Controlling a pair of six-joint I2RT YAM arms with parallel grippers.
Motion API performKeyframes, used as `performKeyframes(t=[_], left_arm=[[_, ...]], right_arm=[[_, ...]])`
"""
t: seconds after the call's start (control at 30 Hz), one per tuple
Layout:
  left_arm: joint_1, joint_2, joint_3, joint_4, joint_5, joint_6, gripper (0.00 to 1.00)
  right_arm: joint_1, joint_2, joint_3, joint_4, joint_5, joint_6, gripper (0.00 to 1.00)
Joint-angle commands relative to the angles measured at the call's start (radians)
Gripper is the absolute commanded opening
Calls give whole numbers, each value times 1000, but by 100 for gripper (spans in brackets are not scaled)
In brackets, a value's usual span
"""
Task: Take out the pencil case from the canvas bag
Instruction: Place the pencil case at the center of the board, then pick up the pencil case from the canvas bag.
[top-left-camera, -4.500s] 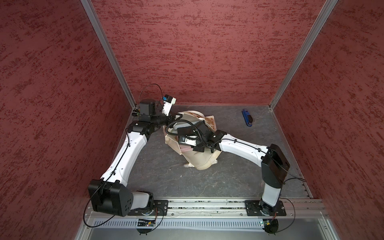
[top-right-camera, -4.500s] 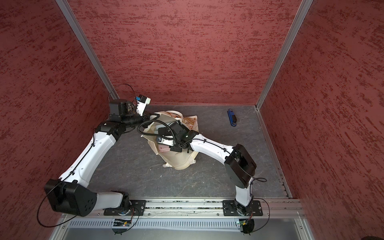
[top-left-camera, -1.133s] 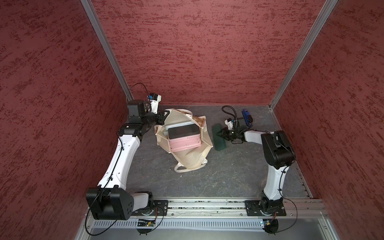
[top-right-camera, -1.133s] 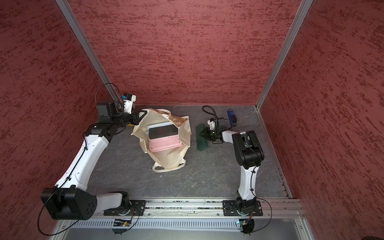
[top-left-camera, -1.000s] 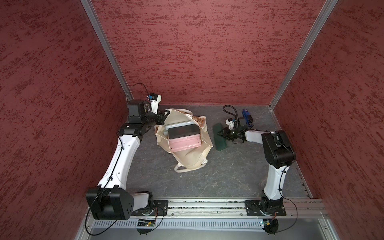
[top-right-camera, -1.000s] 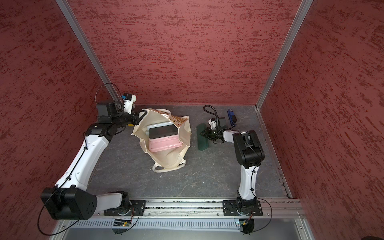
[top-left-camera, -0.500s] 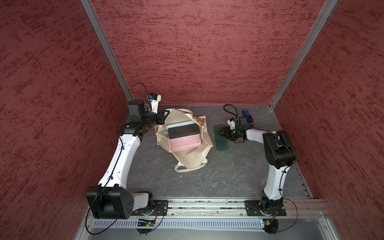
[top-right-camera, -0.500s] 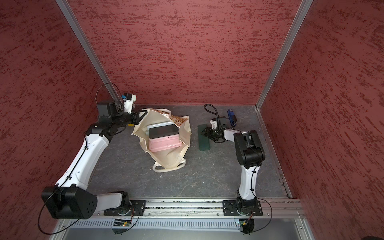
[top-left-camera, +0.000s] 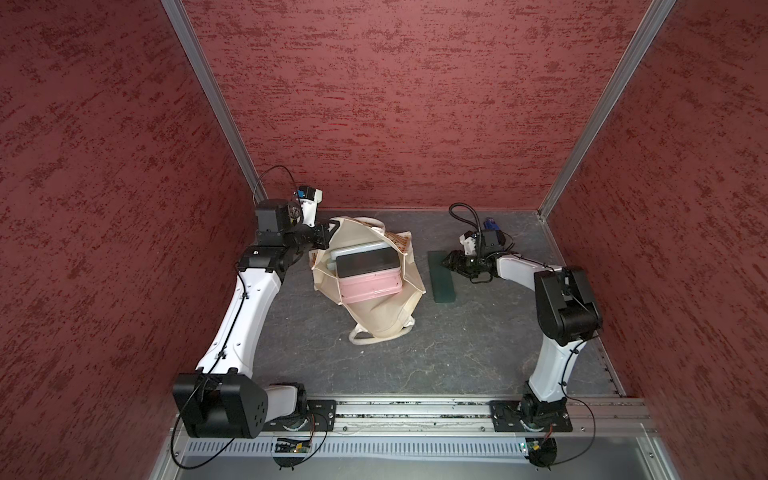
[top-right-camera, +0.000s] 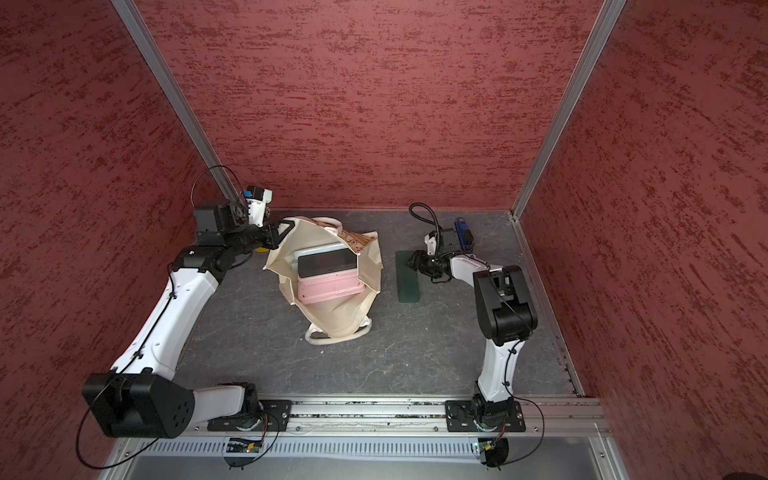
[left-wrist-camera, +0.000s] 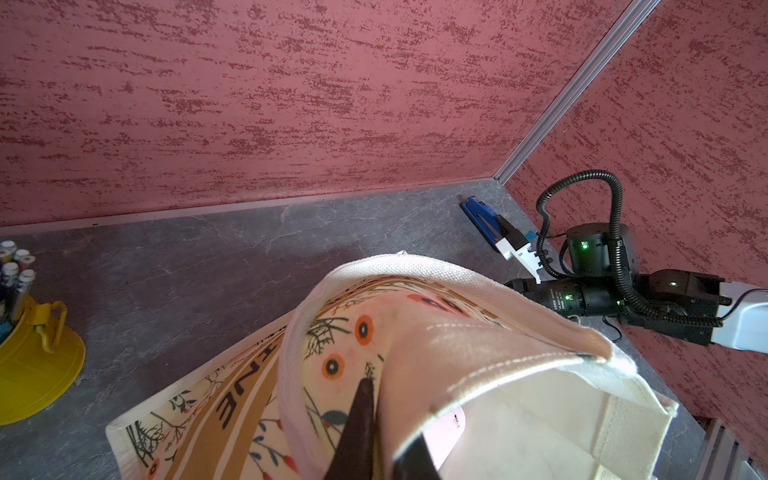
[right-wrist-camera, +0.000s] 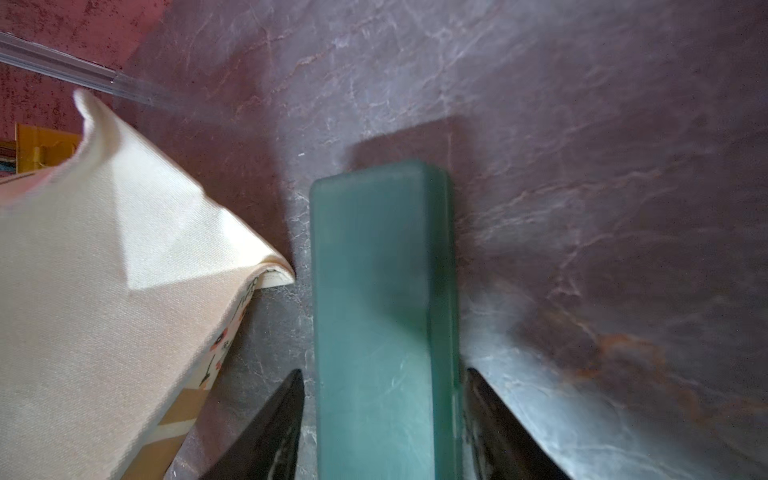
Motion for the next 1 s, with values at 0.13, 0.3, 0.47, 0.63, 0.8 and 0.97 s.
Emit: performKeyframes(t=[0.13, 0.3, 0.47, 0.63, 0.8, 0.97], left_arm=[[7, -7, 4, 39, -5, -23, 0], [6, -1, 3, 41, -8, -26, 0], [2, 4, -2, 44, -12, -29, 0], [2, 4, -2, 52, -16, -43, 0], [2, 13, -15, 68, -21, -45, 0], [7, 19, -1, 52, -18, -49, 0]], right_arm=[[7, -155, -21, -2, 71, 4, 61], [71, -316, -87, 51, 142, -28, 60], [150, -445, -133, 66, 203, -101, 60], [211, -566, -233, 192, 220, -162, 59], [348, -681, -339, 412, 239, -321, 59], [466, -777, -419, 601, 274, -492, 61]])
